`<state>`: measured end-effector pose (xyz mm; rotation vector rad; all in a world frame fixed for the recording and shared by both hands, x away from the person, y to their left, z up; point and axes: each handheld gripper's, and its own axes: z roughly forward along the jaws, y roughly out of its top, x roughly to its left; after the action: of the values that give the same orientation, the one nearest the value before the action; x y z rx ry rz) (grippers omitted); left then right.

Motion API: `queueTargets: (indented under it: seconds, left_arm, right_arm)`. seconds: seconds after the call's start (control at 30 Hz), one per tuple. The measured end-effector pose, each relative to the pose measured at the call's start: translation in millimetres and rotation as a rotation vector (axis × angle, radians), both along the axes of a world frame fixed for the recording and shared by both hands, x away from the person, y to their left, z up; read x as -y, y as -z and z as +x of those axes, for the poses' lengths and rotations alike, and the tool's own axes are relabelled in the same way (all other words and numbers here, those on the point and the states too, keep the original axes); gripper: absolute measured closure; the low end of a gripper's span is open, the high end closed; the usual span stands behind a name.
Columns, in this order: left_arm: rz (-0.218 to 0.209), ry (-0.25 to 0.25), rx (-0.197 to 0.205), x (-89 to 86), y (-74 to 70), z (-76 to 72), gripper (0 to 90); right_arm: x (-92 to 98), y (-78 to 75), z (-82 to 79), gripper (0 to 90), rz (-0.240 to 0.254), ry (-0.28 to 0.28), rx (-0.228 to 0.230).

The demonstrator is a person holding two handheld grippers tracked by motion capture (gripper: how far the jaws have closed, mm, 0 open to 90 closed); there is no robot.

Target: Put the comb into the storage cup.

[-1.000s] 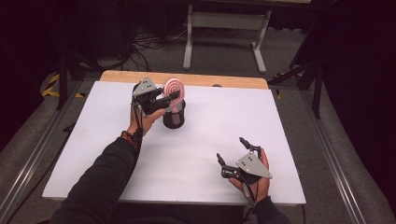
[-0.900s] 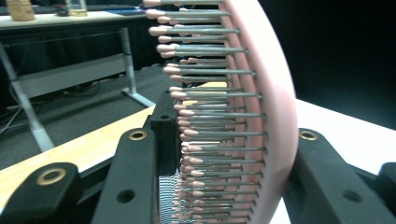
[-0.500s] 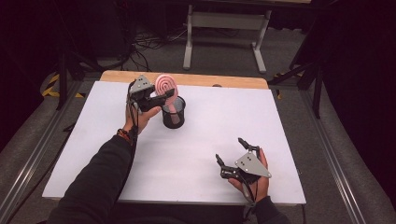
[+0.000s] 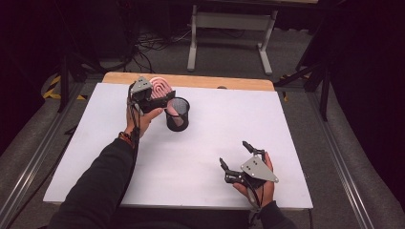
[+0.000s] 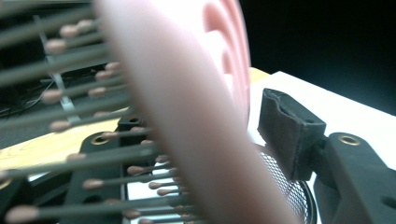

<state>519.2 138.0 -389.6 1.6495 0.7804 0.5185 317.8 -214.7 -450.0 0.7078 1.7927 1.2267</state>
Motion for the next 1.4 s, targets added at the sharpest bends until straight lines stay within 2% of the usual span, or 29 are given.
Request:
queueTargets:
  seconds: [0.03,0.13,0.27,0.5,0.57,0.67,0.7,0.8,0.93,1.07,1.4]
  left_arm:
    - [-0.002,-0.010,-0.001,-1.4,-0.4,0.4,37.3]
    - [-0.009,-0.034,0.001,-5.0,-2.1,0.7,26.7]
    - [-0.001,-0.011,-0.017,-11.4,-3.4,2.2,21.7]
    - [0.096,0.006,-0.009,-18.3,-7.6,3.9,11.3]
    - [0.106,0.026,-0.020,-19.7,-8.6,4.5,8.9]
    - [0.173,0.028,-0.010,-17.9,-8.8,2.4,4.5]
    - [0.180,0.029,-0.007,-17.7,-8.7,1.7,4.5]
    - [0.189,0.026,0.017,-18.3,-9.1,-0.1,4.0]
    - [0.191,0.027,0.031,-20.1,-9.7,-0.7,4.0]
    - [0.174,0.028,0.046,-23.7,-11.4,-2.3,4.0]
    - [0.178,0.025,0.071,-28.6,-19.1,-9.5,4.2]
  right_arm:
    - [-0.1,0.1,0.1,9.4,-0.001,0.000,-0.003]
    - [-0.8,0.4,0.3,9.5,-0.005,-0.003,-0.004]
    - [-0.9,0.6,0.5,9.5,-0.006,-0.004,-0.005]
    - [-1.8,0.7,0.0,9.5,-0.007,-0.011,-0.008]
    - [-2.1,0.9,0.3,9.5,-0.007,-0.011,-0.010]
    - [-3.3,1.0,0.0,9.5,-0.011,-0.009,-0.014]
    - [-3.9,0.9,-0.7,9.5,-0.017,-0.012,-0.011]
    - [-4.8,1.1,-0.9,9.4,-0.020,-0.016,-0.012]
    - [-4.4,1.5,-0.4,9.4,-0.022,-0.015,-0.014]
    - [-4.0,1.2,-0.6,9.5,-0.022,-0.012,-0.012]
    - [-4.6,1.6,-0.2,9.5,-0.033,-0.007,-0.012]
